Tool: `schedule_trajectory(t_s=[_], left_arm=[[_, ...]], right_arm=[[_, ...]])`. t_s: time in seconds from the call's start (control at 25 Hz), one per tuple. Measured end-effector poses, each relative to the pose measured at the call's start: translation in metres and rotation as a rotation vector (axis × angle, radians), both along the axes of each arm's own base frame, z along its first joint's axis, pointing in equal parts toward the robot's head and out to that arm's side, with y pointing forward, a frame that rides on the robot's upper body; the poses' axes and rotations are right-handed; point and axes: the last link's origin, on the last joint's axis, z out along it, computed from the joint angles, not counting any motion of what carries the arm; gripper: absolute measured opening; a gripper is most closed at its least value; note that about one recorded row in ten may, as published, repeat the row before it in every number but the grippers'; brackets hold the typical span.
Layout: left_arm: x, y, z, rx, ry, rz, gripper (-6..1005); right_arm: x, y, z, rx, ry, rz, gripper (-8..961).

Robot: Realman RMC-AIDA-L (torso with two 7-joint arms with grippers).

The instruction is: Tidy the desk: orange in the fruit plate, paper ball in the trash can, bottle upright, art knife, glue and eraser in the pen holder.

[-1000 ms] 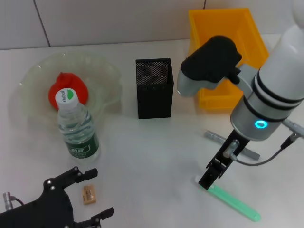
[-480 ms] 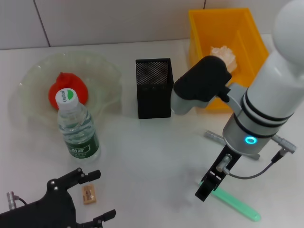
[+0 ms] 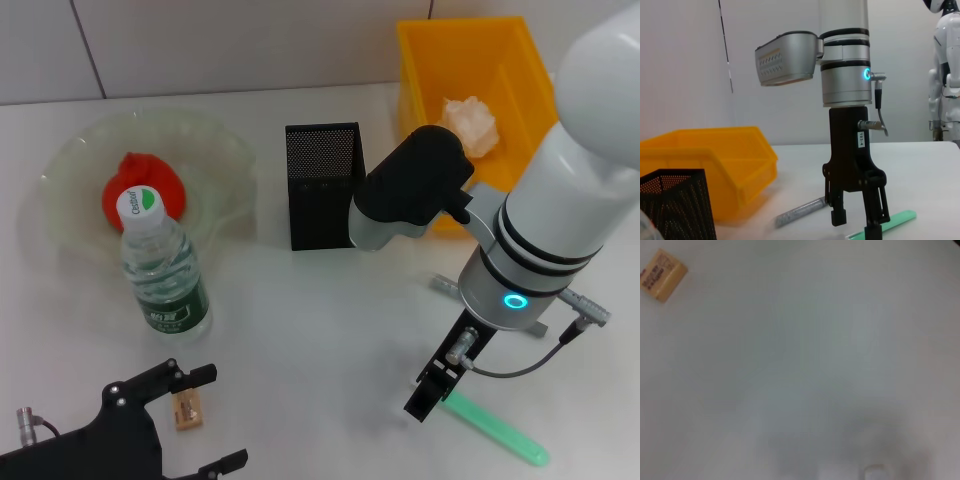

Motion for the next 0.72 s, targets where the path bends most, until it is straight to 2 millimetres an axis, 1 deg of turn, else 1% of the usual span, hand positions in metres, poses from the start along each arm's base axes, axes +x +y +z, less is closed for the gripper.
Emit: schedule_trajectory(t_s=[0.32,0.44,0.72], left_arm=[[0.0010,-0.0004,-0.0007,-0.007,-0.001,-0.006,815],[0.0011,-0.0003,-0.0007,-0.007,-0.001,-0.007,815],[0.0020,0.0004,-0.0006,-0.008,-0.003,-0.011,815]], right_arm=[[0.0016,0.0016,0.0007,0.006,-0.016,0.005,773],[0.0016,0.0008,0.0000,0.001,-0.020,0.008,555],[0.0020,0.0000,-0.0016,-0.004,-0.026,0.013,533]])
